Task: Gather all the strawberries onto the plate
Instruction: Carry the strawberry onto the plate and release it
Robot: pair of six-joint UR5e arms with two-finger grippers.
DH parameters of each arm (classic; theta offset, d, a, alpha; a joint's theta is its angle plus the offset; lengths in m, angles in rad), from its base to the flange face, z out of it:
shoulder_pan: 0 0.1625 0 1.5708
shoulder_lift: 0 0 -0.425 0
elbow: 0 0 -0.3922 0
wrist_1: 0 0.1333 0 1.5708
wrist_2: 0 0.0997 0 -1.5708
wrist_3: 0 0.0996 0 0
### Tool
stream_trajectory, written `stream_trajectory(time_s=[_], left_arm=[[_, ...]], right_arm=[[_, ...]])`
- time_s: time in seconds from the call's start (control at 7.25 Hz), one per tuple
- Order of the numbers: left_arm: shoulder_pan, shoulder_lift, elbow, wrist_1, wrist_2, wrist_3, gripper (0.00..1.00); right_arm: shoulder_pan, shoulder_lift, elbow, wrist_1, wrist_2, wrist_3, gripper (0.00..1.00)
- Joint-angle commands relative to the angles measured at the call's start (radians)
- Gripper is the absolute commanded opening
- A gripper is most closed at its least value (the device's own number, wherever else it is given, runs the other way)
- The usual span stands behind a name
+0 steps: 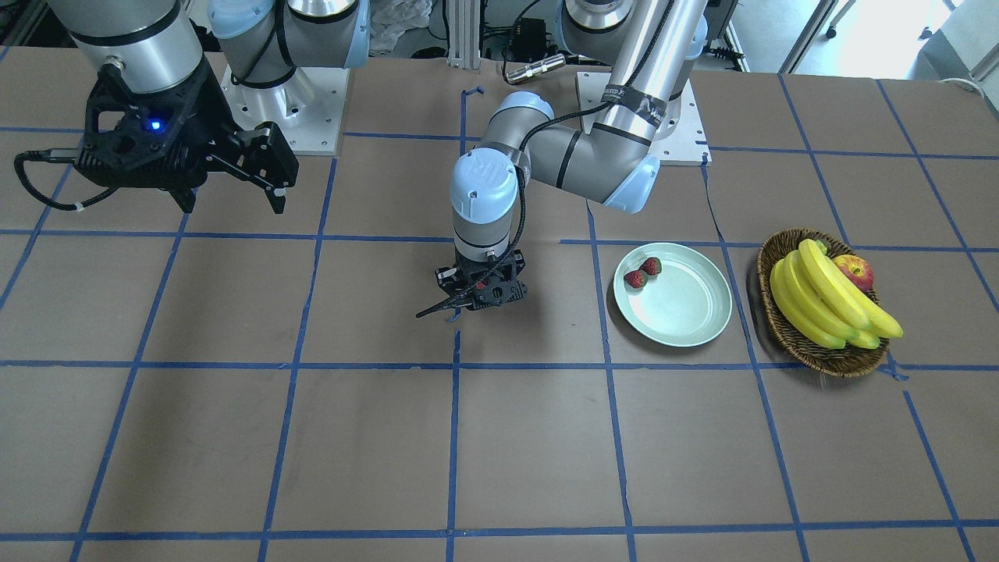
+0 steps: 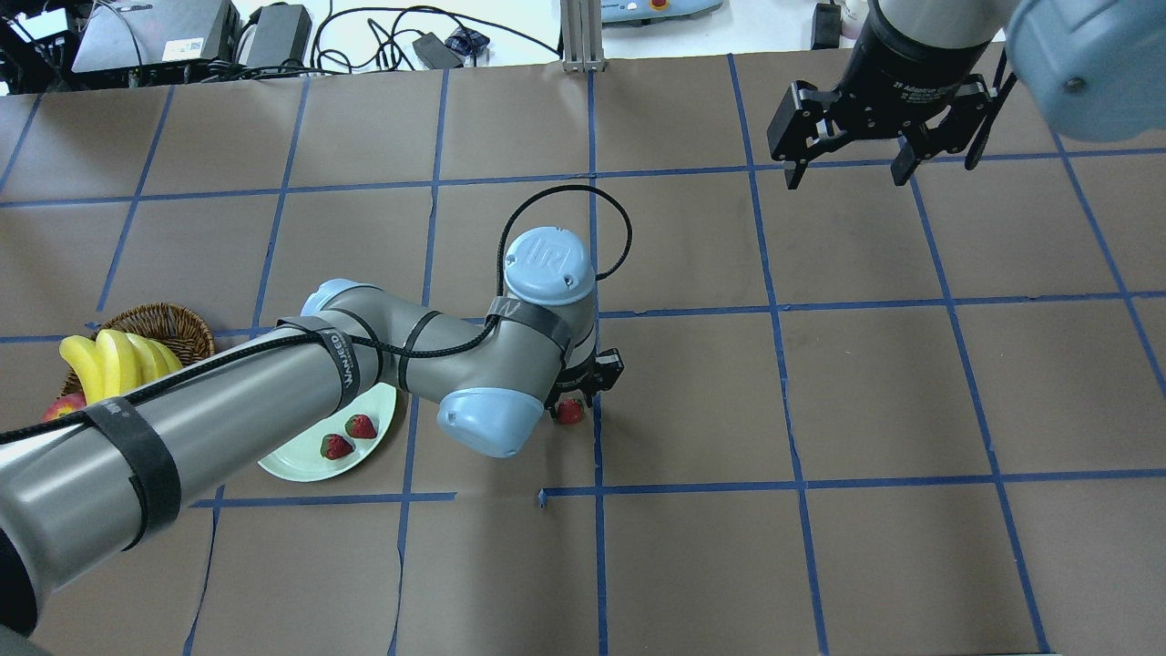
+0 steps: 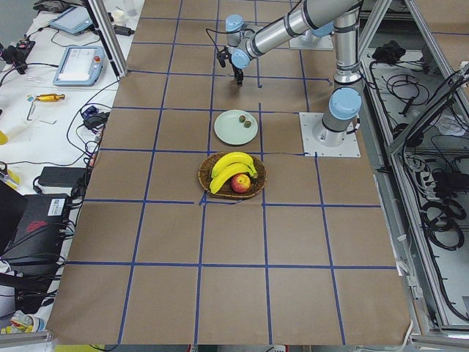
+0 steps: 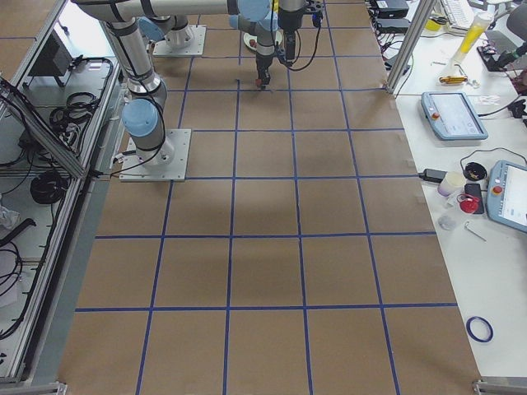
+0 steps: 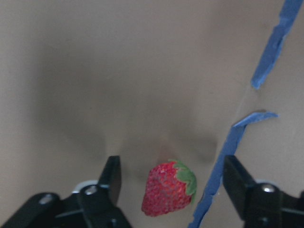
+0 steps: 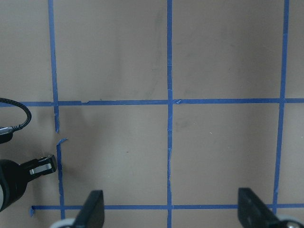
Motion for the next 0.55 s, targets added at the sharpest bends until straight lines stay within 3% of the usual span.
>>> stream_trajectory(time_s=[0.0, 0.14, 0.41], left_arm=[[0.02, 0.021, 0.002, -0.01, 0.014, 0.08, 0.0], [0.112, 0.046, 0.001, -0.034, 0.021, 0.155, 0.0], [0.351, 0.101, -0.008, -0.195, 0.077, 0.49, 0.0]], right_arm=[[0.0, 0.0, 0.0, -0.001, 0.0, 0.0, 1.0], [0.0, 0.0, 0.0, -0.001, 0.0, 0.0, 1.0], [0.0, 0.0, 0.0, -0.003, 0.0, 0.0, 1.0]])
